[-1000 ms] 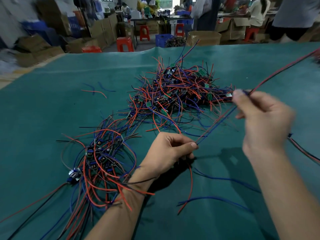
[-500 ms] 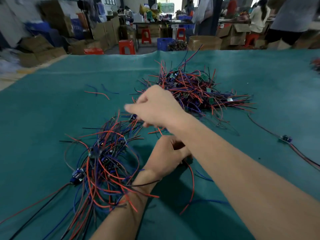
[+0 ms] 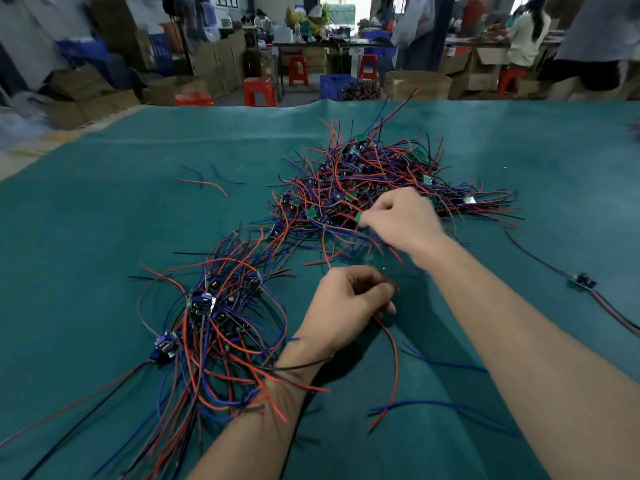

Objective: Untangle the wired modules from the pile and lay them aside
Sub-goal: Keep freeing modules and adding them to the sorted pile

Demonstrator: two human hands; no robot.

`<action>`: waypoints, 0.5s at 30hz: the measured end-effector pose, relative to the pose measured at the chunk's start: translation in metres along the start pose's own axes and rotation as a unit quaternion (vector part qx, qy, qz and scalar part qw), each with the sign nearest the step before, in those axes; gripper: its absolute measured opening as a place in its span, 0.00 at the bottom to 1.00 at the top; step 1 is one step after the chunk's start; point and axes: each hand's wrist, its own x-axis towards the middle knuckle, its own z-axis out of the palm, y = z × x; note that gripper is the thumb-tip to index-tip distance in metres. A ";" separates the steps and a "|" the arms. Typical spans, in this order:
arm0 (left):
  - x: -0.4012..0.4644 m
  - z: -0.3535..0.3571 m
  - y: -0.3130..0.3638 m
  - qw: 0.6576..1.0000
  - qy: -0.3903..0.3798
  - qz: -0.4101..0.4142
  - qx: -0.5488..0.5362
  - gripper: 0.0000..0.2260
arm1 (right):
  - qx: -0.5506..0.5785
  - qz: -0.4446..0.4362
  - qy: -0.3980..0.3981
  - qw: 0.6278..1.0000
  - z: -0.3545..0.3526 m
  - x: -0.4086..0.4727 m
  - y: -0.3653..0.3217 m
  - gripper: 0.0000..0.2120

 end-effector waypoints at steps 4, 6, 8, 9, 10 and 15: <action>0.001 0.002 0.000 0.998 0.021 -0.021 -0.051 0.06 | 0.042 -0.014 0.076 0.996 -0.043 -0.013 0.021 0.07; 0.002 0.002 0.000 0.996 0.036 -0.022 -0.078 0.04 | 0.082 -0.005 0.107 0.991 -0.063 -0.023 0.035 0.06; 0.002 0.002 0.001 0.995 0.044 -0.017 -0.084 0.03 | 0.104 0.005 0.162 0.981 -0.075 -0.036 0.049 0.06; 0.002 0.001 0.001 0.996 0.044 -0.013 -0.081 0.03 | 0.093 0.008 0.202 0.975 -0.076 -0.045 0.054 0.07; 0.002 0.002 0.001 0.996 0.041 -0.009 -0.075 0.04 | 0.074 0.005 0.242 0.968 -0.074 -0.056 0.056 0.08; -0.001 0.001 0.004 0.998 0.004 0.016 -0.056 0.11 | -0.019 -0.157 0.239 0.958 -0.019 -0.107 0.041 0.09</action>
